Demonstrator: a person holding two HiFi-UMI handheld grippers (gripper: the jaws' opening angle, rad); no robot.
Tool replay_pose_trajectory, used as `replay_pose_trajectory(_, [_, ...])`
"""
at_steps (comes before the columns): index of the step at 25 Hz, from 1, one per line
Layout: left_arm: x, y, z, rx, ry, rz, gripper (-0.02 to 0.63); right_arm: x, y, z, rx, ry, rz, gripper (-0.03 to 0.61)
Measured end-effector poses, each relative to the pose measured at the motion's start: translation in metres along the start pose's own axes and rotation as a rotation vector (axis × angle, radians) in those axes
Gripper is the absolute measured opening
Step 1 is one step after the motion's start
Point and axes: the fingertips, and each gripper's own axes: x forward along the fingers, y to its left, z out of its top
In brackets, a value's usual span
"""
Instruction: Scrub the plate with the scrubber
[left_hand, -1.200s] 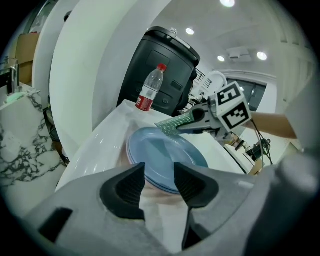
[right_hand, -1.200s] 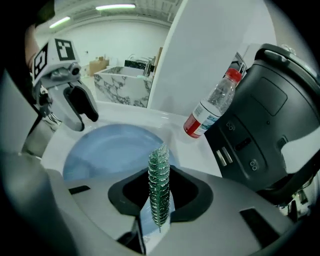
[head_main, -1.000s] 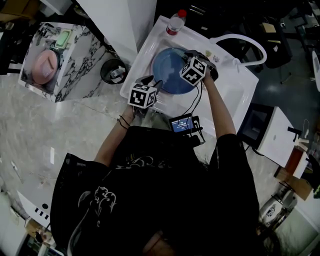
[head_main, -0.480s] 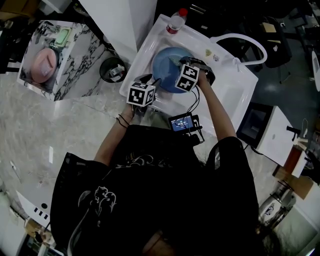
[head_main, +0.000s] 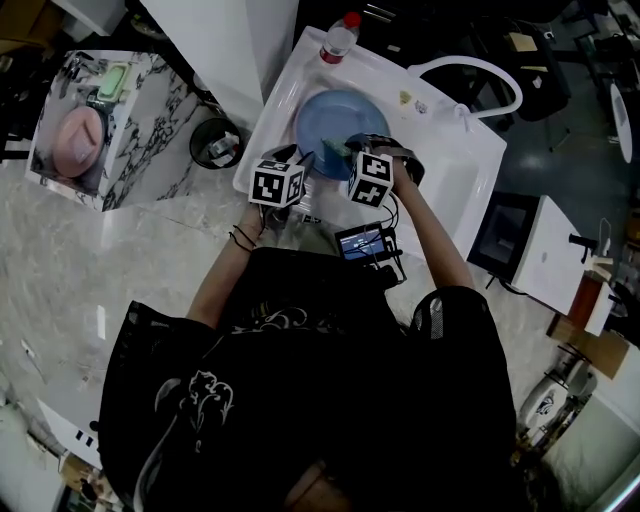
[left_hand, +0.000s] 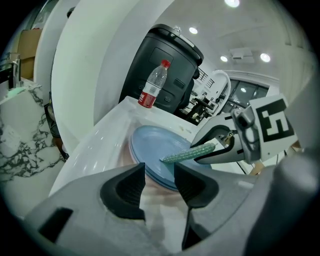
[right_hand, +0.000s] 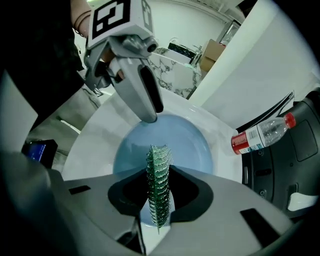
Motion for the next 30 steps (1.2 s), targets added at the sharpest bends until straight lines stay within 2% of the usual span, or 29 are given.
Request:
replay_pose_trajectory(9, [0.002,-0.002,-0.001,0.008,0.007,-0.010,0.186,-0.024,0.039,0.020,0.010,-0.037,0.086,0.091])
replay_pose_trajectory(19, [0.006,-0.001,-0.007,0.008,0.025,-0.005,0.186,-0.037,0.047,0.024,0.136,-0.115,0.152,0.091])
replay_pose_trajectory(22, [0.007,-0.002,-0.008,0.010,0.025,-0.002,0.186,-0.040,0.029,0.016,0.206,-0.147,0.116,0.091])
replay_pose_trajectory(25, [0.007,-0.004,-0.007,0.007,0.025,0.001,0.186,-0.038,-0.007,-0.005,0.278,-0.144,0.015,0.091])
replay_pose_trajectory(30, [0.007,-0.003,-0.009,-0.011,0.021,0.015,0.186,-0.013,-0.066,-0.042,0.257,-0.069,-0.121,0.091])
